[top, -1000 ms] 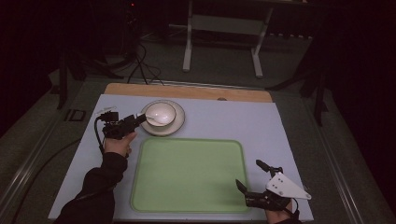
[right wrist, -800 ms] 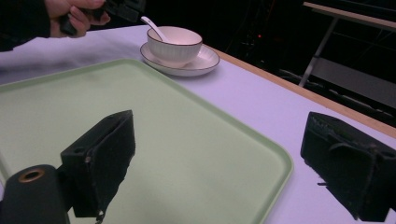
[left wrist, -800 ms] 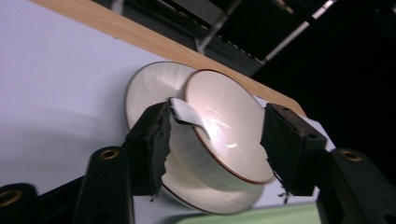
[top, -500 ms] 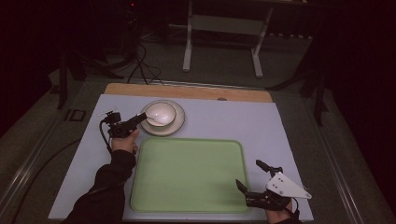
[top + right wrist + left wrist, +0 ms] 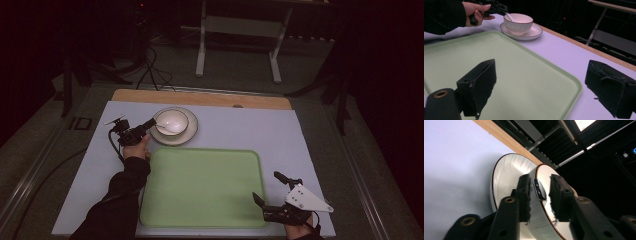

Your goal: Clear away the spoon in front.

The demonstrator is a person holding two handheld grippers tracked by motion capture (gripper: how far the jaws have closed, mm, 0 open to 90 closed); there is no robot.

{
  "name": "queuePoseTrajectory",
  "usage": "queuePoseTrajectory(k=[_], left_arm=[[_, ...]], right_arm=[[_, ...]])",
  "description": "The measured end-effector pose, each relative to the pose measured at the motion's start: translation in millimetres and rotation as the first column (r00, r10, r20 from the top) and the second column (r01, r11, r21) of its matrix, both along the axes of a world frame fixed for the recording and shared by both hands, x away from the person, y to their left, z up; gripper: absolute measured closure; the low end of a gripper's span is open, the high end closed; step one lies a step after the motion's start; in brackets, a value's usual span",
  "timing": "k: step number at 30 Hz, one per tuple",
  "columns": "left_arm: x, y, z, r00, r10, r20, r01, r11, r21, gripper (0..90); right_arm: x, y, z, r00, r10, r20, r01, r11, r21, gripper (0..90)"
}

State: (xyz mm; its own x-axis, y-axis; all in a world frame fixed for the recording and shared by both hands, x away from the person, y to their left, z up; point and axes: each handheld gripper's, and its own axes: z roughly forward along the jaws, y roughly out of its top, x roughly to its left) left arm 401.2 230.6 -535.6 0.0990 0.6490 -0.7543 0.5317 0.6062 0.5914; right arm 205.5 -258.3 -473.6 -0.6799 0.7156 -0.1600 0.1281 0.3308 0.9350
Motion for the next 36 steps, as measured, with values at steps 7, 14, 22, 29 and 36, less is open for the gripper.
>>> queuePoseTrajectory(k=[7, 14, 22, 29, 36], left_arm=[[0.1, -1.0, 4.6, 0.9998, -0.009, 0.016, 0.009, 0.9997, -0.022, 80.5], [1.5, -5.8, 15.2, 0.9983, -0.048, 0.033, 0.049, 0.9988, -0.011, 84.2], [1.3, -9.2, 27.1, 0.9957, -0.086, 0.036, 0.084, 0.9953, 0.048, 84.7], [0.2, -9.5, 49.1, 0.9909, -0.125, 0.049, 0.121, 0.9888, 0.087, 84.7], [-3.8, -11.2, 72.8, 0.9811, -0.18, 0.071, 0.17, 0.9764, 0.134, 84.8]], right_arm=[[0.4, -0.3, -0.3, 1.0, 0.001, -0.003, -0.001, 1.0, 0.003, 10.2], [0.8, 0.2, -0.6, 1.0, 0.004, -0.007, -0.004, 1.0, 0.002, 10.2], [1.1, -0.3, -0.6, 0.9999, 0.004, -0.011, -0.004, 1.0, 0.006, 10.3], [1.2, 0.1, -0.7, 0.9999, 0.004, -0.011, -0.004, 1.0, 0.007, 10.3], [1.2, -0.4, -0.6, 0.9999, 0.003, -0.011, -0.003, 1.0, 0.008, 10.3]])
